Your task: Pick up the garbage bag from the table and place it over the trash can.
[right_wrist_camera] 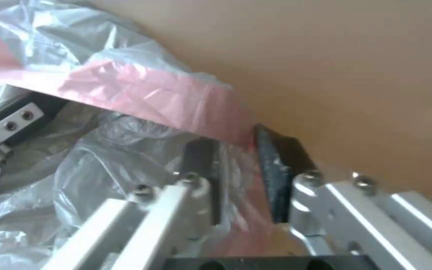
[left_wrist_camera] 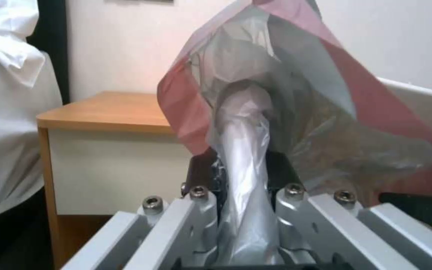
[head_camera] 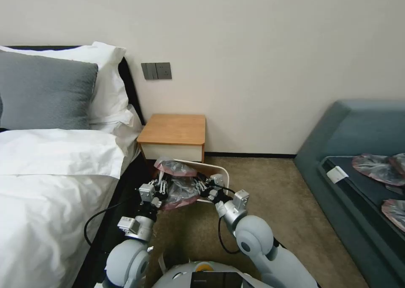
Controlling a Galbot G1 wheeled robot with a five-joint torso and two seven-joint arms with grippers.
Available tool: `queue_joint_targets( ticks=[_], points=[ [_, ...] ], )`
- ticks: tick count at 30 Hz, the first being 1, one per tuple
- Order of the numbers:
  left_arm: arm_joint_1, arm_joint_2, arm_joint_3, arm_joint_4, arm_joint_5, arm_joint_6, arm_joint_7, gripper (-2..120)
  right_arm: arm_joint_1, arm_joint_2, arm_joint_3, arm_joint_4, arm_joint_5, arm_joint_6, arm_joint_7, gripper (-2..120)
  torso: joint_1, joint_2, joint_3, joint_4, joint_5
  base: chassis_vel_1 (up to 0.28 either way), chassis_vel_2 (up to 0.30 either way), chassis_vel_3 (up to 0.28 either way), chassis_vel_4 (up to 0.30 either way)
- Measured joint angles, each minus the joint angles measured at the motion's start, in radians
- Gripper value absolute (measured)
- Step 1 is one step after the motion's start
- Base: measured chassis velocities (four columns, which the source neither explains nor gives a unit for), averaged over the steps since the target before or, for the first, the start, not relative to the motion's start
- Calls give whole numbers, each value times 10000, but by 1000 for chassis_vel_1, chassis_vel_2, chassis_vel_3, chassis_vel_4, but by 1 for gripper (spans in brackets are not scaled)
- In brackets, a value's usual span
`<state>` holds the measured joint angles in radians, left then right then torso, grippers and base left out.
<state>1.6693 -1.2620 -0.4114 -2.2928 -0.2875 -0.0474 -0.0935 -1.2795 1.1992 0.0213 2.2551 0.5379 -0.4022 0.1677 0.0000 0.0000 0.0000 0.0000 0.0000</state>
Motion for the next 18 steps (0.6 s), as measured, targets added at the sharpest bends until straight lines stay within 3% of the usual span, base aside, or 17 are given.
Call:
queue_joint_targets(
  ticks=[2, 5, 18],
  points=[
    [34, -32, 24, -1, -8, 77, -1, 9, -40, -34, 33, -15, -173, 106, -112, 7, 0, 0, 0, 0, 0, 0, 0, 0, 0],
    [77, -62, 54, -1, -39, 163, -61, 9, -41, -42, 75, -13, -195, 155, -156, 0, 0, 0, 0, 0, 0, 0, 0, 0, 0],
    [6, -173, 199, 538, -58, 577, -748, 9, -278, -332, 602, 684, -91, 273, -592, 0, 0, 0, 0, -1, 0, 0, 0, 0, 0]
  ],
)
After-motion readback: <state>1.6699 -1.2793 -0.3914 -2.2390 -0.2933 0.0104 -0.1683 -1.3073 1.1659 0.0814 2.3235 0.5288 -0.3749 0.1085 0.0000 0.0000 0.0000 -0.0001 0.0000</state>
